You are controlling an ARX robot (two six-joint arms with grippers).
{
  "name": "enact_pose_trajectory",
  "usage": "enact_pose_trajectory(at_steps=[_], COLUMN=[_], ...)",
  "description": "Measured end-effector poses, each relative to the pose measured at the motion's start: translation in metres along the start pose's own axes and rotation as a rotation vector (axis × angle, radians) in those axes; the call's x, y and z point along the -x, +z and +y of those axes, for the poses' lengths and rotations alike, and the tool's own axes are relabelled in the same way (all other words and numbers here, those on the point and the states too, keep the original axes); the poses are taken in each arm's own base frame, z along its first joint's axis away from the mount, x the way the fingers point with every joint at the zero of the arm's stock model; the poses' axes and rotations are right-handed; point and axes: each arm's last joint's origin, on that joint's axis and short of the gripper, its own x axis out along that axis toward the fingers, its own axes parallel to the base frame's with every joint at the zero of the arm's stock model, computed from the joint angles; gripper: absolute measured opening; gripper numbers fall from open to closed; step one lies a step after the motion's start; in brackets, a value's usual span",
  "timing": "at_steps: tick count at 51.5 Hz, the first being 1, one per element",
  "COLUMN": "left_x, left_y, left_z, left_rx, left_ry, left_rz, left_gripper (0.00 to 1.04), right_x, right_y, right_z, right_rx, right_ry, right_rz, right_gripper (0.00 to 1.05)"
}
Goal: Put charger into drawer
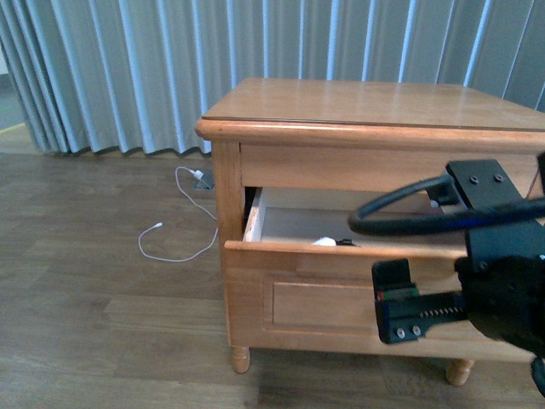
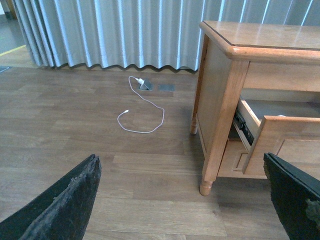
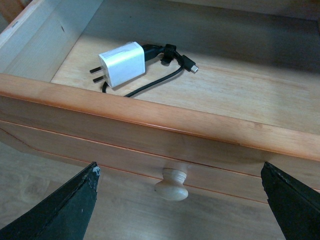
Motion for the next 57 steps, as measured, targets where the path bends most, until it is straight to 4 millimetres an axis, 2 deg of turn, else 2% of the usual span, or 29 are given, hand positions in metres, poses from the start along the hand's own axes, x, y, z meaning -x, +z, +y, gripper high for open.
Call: enact_pose_trajectory(at_steps=[5, 23, 32, 42, 47, 53, 57], left_x=[0.0, 0.0, 0.0, 0.0, 0.0, 0.0, 0.0], left_y=[0.0, 0.0, 0.0, 0.0, 0.0, 0.0, 0.0], left_z=[0.0, 0.0, 0.0, 0.0, 0.0, 0.0, 0.0], left_rx=[0.0, 0.0, 0.0, 0.0, 0.0, 0.0, 0.0], left_ry=[0.0, 0.0, 0.0, 0.0, 0.0, 0.0, 0.0], left_rz=[0.0, 0.0, 0.0, 0.0, 0.0, 0.0, 0.0], left_gripper=[0.99, 0.99, 0.99, 0.99, 0.99, 0.99, 0.99], right_x=[-0.026, -0.096, -0.116, -0.118, -0.11, -0.085, -0.059], right_y=[0.013, 0.04, 0.046, 0.043, 0.04, 0.037, 0.038], right_z=[0.002, 0.004, 0.005, 0.005, 0.003, -0.002, -0.006], right_rx=[0.013, 0.009, 0.005, 0.002, 0.005, 0.001, -0.006], right_ry=[-0.015, -0.043, -0.071, -0.059, -0.057, -0.053, -0.052], right_rz=[-0.032, -0.092, -0.101, -0.112, -0.113, -0.125, -0.147], right_gripper=[0.97, 0.97, 0.97, 0.97, 0.97, 0.97, 0.97])
